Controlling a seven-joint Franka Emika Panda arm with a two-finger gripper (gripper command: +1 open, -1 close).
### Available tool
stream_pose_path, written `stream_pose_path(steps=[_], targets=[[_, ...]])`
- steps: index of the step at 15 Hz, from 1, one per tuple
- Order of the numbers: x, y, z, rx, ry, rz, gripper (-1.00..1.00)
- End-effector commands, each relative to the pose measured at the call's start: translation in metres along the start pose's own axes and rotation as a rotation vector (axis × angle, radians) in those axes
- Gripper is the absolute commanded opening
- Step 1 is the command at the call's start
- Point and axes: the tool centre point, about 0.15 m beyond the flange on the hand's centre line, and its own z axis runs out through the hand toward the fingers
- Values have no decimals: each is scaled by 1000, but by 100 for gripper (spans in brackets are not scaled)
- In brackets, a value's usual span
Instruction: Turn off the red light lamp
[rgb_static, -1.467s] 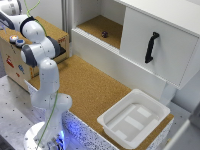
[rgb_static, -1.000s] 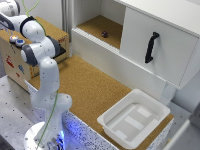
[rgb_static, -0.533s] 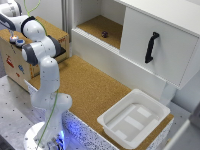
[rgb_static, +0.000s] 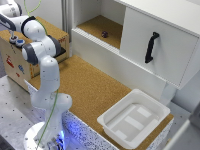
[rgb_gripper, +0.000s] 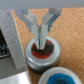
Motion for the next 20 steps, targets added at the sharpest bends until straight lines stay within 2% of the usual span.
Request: stream_pose_path(steps=[1,2,5,9,12,13,16,20], targets=[[4,25,-82,-71,61,81,100],[2,33,-82,-93,72,112,100],[-7,53,-76,-77,92,197,100],[-38,92,-64,-102,72,314,100],[-65,118,-54,-90,70,427,100],[-77,128,-53,-71,86,476,100],[-117,154,-51,-88,108,630,100],[-174,175,-48,-112,90,812,100]])
